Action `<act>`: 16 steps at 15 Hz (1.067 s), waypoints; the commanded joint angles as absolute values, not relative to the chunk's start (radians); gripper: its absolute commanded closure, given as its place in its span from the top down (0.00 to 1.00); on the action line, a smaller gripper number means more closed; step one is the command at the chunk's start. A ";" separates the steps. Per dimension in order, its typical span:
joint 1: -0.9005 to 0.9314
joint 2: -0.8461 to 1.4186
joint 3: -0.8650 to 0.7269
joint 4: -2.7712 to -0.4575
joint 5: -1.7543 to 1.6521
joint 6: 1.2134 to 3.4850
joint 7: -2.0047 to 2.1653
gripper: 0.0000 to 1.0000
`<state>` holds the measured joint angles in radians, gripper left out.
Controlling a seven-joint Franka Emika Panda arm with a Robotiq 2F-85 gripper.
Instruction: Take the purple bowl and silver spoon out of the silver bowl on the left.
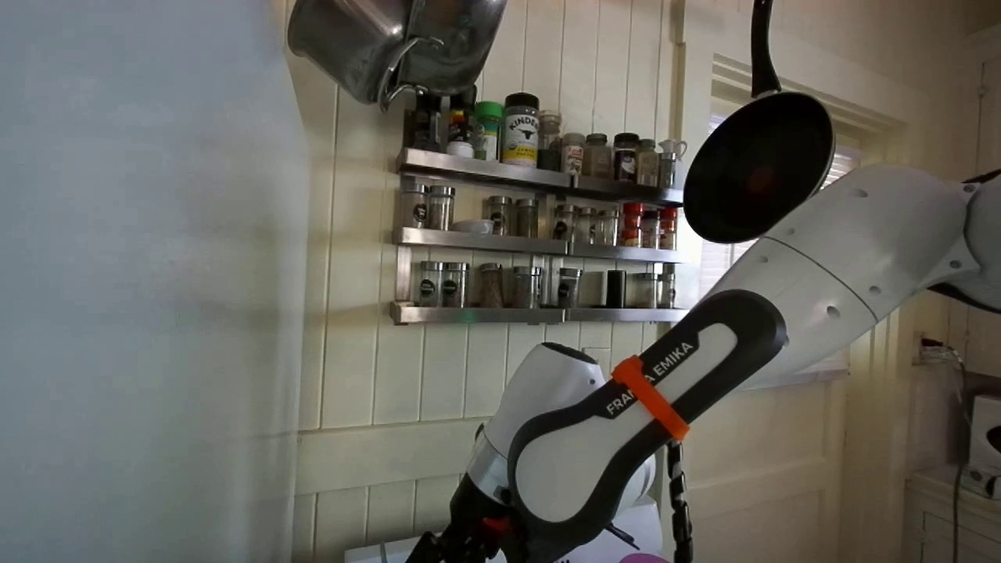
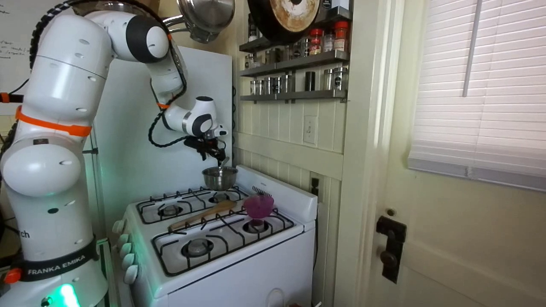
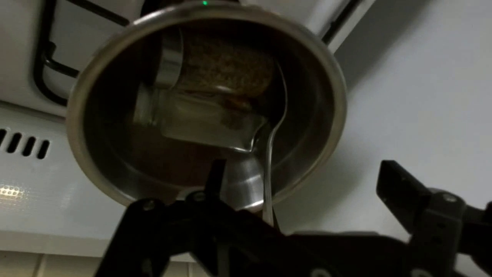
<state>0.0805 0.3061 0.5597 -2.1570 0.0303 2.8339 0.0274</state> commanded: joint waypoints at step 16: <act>0.274 0.541 0.325 -1.876 -0.047 2.713 -0.191 1.00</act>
<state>0.2510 0.4827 0.3476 -1.9480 -0.0301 2.7304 -0.1785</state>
